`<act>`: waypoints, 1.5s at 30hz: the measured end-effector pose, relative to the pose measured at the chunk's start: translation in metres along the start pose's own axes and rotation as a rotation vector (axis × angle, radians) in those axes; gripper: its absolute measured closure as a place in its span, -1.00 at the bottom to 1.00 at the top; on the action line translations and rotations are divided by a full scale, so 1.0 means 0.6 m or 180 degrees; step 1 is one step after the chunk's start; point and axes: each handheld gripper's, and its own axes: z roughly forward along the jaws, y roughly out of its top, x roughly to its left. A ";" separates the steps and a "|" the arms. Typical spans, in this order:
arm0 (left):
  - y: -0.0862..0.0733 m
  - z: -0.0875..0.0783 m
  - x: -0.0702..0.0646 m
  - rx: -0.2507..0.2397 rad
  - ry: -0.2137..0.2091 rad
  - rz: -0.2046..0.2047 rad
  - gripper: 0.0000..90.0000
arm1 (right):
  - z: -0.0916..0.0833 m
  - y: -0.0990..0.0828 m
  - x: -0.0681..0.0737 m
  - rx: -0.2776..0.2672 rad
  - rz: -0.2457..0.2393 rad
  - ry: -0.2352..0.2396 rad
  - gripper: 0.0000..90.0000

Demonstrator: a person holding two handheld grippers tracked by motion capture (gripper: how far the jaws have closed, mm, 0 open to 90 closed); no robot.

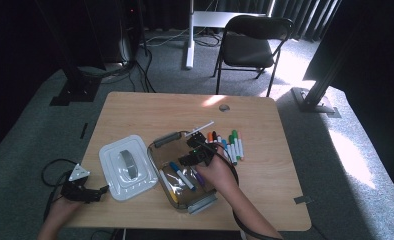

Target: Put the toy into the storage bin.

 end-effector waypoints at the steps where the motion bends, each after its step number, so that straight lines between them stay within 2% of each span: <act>1: 0.000 0.000 0.000 0.0000 0.0000 -0.0001 -0.96 | -0.006 -0.001 -0.004 -0.0042 0.0010 0.0002 0.05; 6: 0.000 0.000 0.000 0.0000 0.0000 0.0000 -0.96 | -0.036 -0.012 -0.025 -0.0241 0.0105 -0.0035 -0.05; 14: 0.000 0.000 0.000 0.0002 -0.0001 0.0003 -0.96 | -0.080 -0.035 -0.078 -0.0434 0.0370 -0.0292 -0.01; 15: 0.000 0.000 0.000 0.0003 -0.0001 0.0005 -0.96 | -0.084 -0.038 -0.086 -0.0443 0.0402 -0.0314 0.07; 16: 0.000 0.000 0.000 0.0004 -0.0001 0.0005 -0.96 | -0.088 -0.040 -0.093 -0.0432 0.0422 -0.0291 0.07; 19: 0.000 0.000 0.000 0.0004 0.0000 0.0003 -0.96 | -0.095 -0.050 -0.115 -0.0470 0.0432 -0.0443 0.05; 21: 0.000 0.000 0.000 0.0003 -0.0001 0.0003 -0.96 | -0.096 -0.053 -0.124 -0.0485 0.0471 -0.0464 0.06; 22: 0.000 0.000 0.000 0.0005 -0.0001 0.0002 -0.96 | -0.096 -0.061 -0.141 -0.0449 0.0507 -0.0466 0.08; 24: 0.000 0.000 0.000 0.0005 -0.0004 -0.0001 -0.96 | -0.093 -0.069 -0.158 -0.0457 0.0530 -0.0514 0.10; 28: 0.000 0.000 0.000 0.0005 -0.0003 0.0000 -0.96 | -0.086 -0.083 -0.193 -0.0462 0.0591 -0.0692 0.11; 33: 0.000 0.000 0.000 0.0005 -0.0003 -0.0001 -0.96 | -0.080 -0.099 -0.240 -0.0478 0.0812 -0.0805 0.15; 37: 0.000 0.000 0.000 0.0004 -0.0003 -0.0002 -0.96 | -0.067 -0.110 -0.270 -0.0444 0.0889 -0.0892 0.16; 38: 0.000 0.000 0.000 0.0004 -0.0003 -0.0002 -0.96 | -0.067 -0.110 -0.270 -0.0444 0.0889 -0.0892 0.16; 39: 0.000 0.000 0.000 0.0004 -0.0004 -0.0001 -0.96 | -0.062 -0.113 -0.277 -0.0421 0.0914 -0.0940 0.17; 40: 0.000 0.000 0.000 0.0005 -0.0003 -0.0002 -0.96 | -0.050 -0.119 -0.292 -0.0397 0.0981 -0.0900 0.18; 44: 0.000 0.000 0.000 0.0005 -0.0003 -0.0001 -0.96 | -0.030 -0.126 -0.314 -0.0391 0.1102 -0.0894 0.22; 45: 0.000 0.000 0.000 0.0004 -0.0003 -0.0001 -0.96 | -0.022 -0.127 -0.322 -0.0380 0.1126 -0.0959 0.27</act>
